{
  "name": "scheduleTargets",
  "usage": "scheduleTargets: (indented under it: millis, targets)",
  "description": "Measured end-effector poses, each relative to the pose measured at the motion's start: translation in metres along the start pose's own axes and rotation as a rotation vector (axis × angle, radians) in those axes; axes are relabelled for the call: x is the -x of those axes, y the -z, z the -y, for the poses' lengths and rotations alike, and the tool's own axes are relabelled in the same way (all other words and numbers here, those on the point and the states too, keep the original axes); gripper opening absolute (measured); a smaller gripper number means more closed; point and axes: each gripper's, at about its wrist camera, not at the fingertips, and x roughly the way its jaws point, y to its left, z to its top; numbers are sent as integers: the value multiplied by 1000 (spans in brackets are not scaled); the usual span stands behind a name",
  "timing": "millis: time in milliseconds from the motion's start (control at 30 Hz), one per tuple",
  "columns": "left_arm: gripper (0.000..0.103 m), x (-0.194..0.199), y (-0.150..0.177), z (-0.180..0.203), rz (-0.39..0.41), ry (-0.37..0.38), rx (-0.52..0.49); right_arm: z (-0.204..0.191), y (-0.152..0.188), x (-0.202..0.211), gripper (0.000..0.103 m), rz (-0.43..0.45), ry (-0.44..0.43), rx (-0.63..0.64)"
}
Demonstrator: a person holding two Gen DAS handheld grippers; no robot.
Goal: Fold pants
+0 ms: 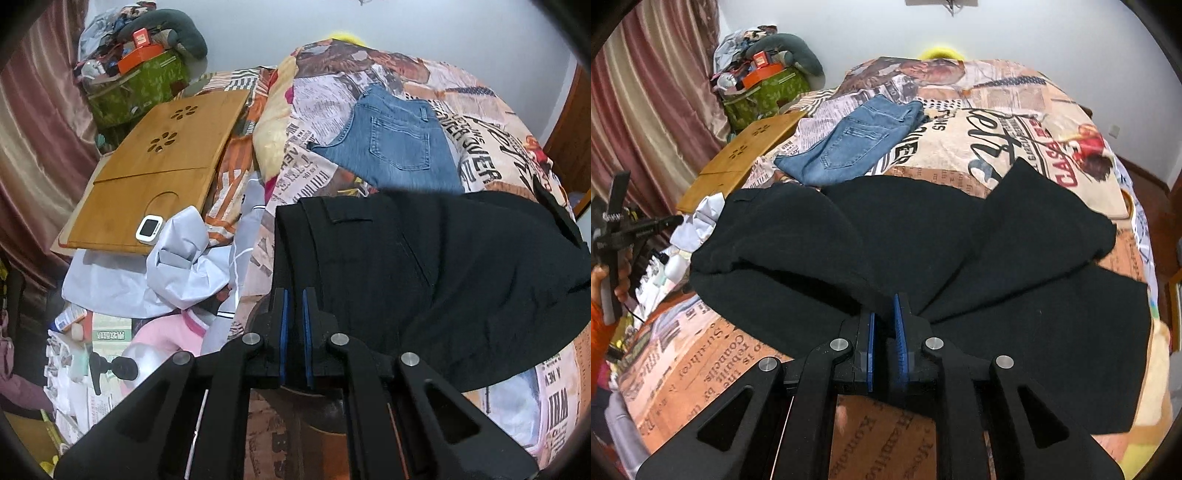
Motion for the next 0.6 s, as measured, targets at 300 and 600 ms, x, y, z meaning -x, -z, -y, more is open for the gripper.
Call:
scheduleTargets:
  millis: [300,600]
  targets:
    - [79,21,-31,25,83,30,-2,15,-8,39,57,66,92,-8]
    - [99,29,-79,66,155,82,-3,55,-36,53,79,147,160,-90]
